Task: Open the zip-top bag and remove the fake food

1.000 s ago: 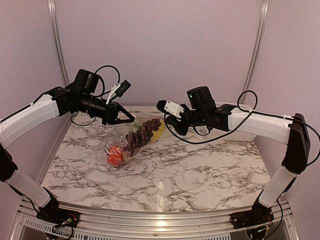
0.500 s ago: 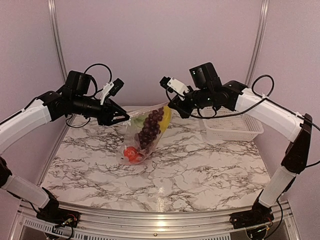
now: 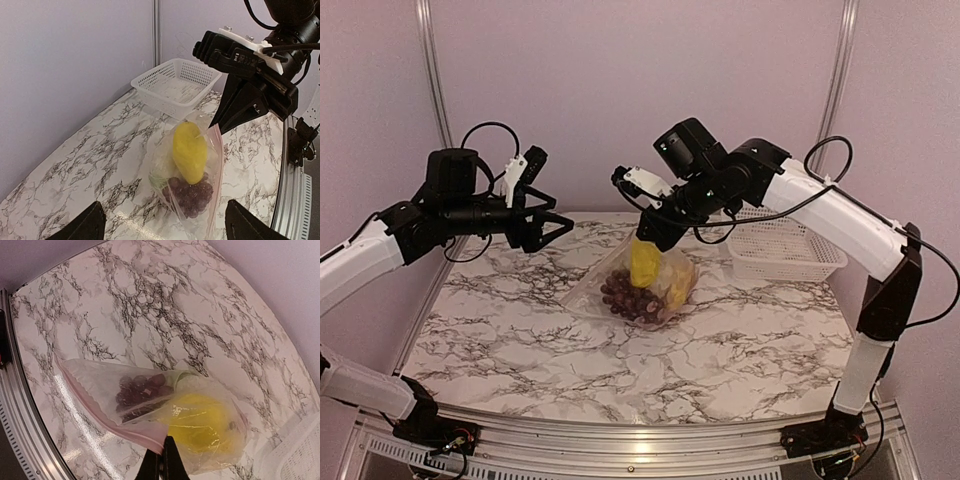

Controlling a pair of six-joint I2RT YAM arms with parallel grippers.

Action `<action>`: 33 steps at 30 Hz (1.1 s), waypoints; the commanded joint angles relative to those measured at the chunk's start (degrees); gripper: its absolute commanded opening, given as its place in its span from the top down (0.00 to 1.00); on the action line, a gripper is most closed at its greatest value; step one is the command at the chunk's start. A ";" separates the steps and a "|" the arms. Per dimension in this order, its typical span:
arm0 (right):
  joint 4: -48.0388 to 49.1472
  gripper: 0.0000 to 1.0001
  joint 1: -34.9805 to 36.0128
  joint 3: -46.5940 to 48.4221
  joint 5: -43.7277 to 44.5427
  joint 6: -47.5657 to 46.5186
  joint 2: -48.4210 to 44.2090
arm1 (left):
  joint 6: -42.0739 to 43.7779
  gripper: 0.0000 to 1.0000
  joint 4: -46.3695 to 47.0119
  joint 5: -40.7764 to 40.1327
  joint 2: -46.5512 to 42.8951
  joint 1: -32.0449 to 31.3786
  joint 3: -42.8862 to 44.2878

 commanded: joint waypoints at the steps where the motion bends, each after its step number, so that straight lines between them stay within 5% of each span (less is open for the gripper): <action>1: -0.67 1.00 0.56 3.90 -0.39 5.41 0.05 | -3.43 0.15 8.46 3.61 1.62 -2.16 -2.88; 11: 0.16 1.00 0.55 7.25 -3.71 7.99 1.12 | -0.90 0.21 10.26 4.27 10.21 -8.30 1.34; 15: 0.89 1.00 0.51 8.16 -5.56 8.64 0.68 | 4.39 0.32 5.70 2.53 13.35 -10.17 4.04; 23: 3.72 0.98 0.42 4.19 -12.23 6.06 -3.24 | 11.42 0.92 -0.19 0.21 12.24 -10.26 5.93; 26: 8.89 0.57 0.19 -2.87 -12.59 6.02 -8.35 | 12.70 0.98 -2.07 0.91 11.51 -9.67 5.87; 33: 37.46 0.19 -0.47 -33.61 -10.42 0.74 -30.75 | 9.57 1.00 -2.94 10.83 9.89 -6.95 7.00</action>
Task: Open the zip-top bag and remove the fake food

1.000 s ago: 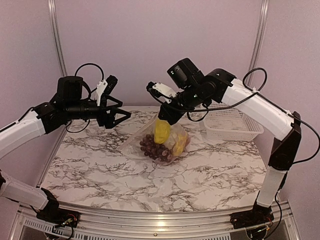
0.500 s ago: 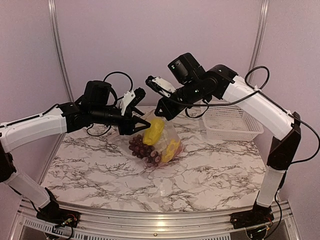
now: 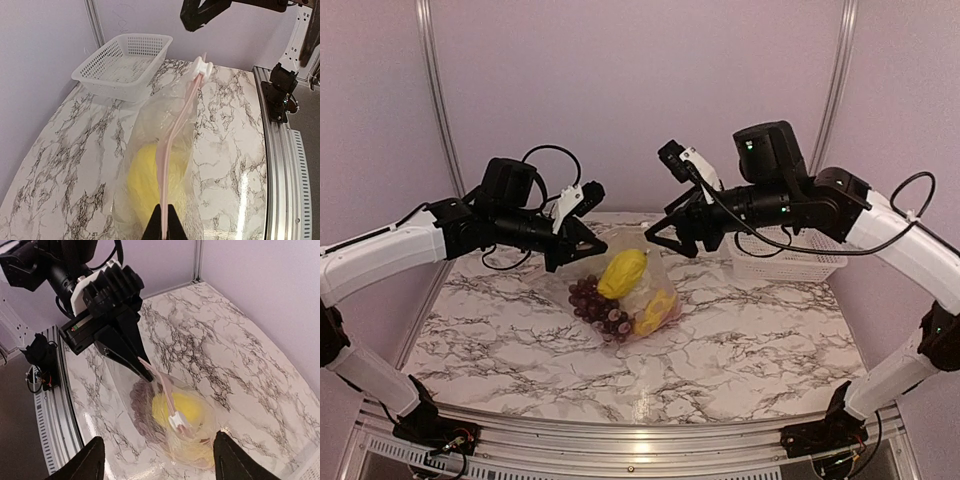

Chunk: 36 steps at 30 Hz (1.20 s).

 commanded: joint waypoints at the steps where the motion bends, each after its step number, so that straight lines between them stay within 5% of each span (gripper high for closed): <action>1: 23.32 0.15 -0.52 -16.46 -0.07 -3.93 -13.55 | -1.60 1.00 -2.05 8.45 -2.66 2.29 3.12; 11: 28.72 0.31 -1.18 -25.51 -4.67 -7.69 -14.48 | -5.22 1.00 -0.20 15.83 -1.66 3.26 3.53; 23: 38.36 0.25 -4.46 -26.78 -10.84 -6.65 -9.84 | -4.63 1.00 -0.11 18.98 -3.35 3.18 1.38; 29: 34.99 0.54 -4.52 -23.27 -15.66 -8.18 -6.35 | -4.43 1.00 0.72 19.28 -3.38 3.20 1.12; 36: 34.85 0.71 -4.64 -22.12 -16.93 -7.75 -5.70 | -3.36 1.00 0.29 19.20 -3.15 3.18 1.05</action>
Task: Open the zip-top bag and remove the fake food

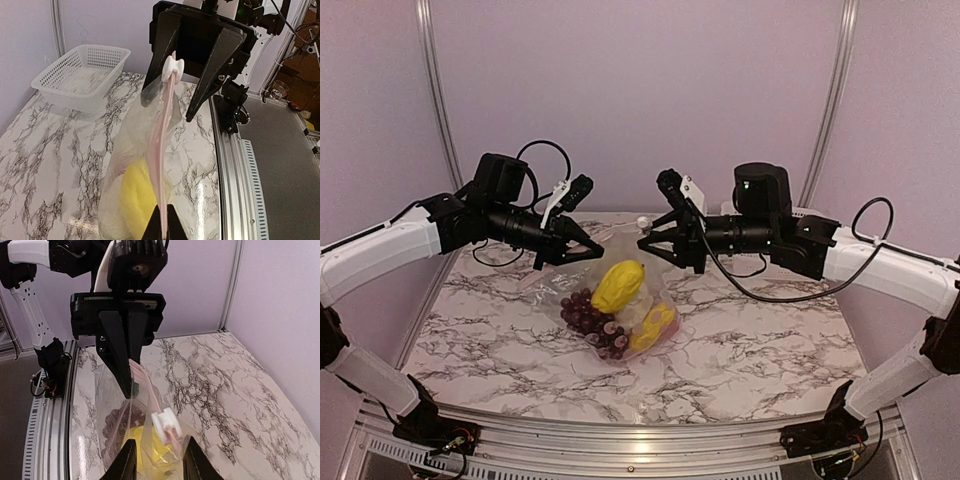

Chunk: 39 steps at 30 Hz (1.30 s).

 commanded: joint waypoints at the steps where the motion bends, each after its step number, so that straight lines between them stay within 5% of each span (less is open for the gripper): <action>1: -0.57 0.74 -0.29 3.89 -2.70 0.17 0.28 | 1.41 1.00 3.08 1.97 -2.30 -0.08 0.23; 8: -3.51 0.98 -0.35 6.31 -3.94 -0.75 2.37 | 1.98 1.00 2.44 0.91 -2.10 -0.08 0.55; 11: -5.07 1.00 -0.35 7.01 -3.92 -1.23 2.88 | 1.93 1.00 2.19 -0.67 -2.22 -0.08 0.79; 16: -4.81 1.00 -0.25 6.54 -2.49 -2.09 1.96 | -1.18 0.60 3.24 -3.46 -2.48 -0.19 2.86; 21: -5.08 1.00 -0.03 7.26 -2.10 -2.30 1.88 | -3.68 0.46 6.59 -6.61 -2.49 -2.73 5.18; 39: -5.24 1.00 0.93 7.96 -1.05 -1.27 2.63 | -4.62 0.51 7.98 -9.44 4.75 -8.33 10.82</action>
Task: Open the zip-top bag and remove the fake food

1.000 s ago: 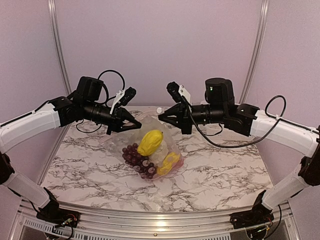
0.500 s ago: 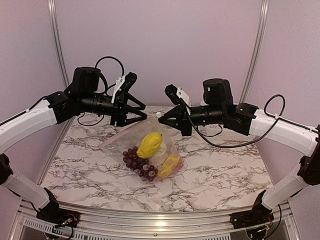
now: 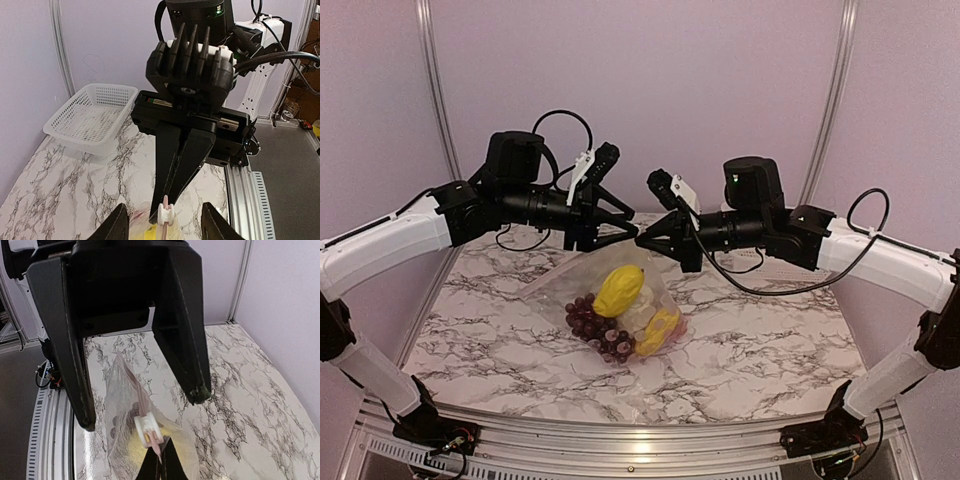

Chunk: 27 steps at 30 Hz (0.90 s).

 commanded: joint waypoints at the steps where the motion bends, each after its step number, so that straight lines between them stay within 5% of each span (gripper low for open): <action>1: 1.09 1.00 0.48 2.92 0.83 0.30 -0.19 | 0.83 0.52 0.05 -1.05 1.56 -0.70 2.33; 9: 1.67 1.00 0.45 2.35 1.23 0.75 -0.70 | 2.14 0.78 -1.30 -0.37 2.21 -0.82 2.19; 20: 2.26 1.00 0.46 1.35 1.47 1.20 -1.44 | 3.11 0.74 -2.63 -0.28 2.72 -0.89 2.46; 27: 2.25 1.00 0.44 1.03 1.74 1.18 -1.79 | 3.19 0.88 -3.16 -0.23 3.37 -1.02 2.86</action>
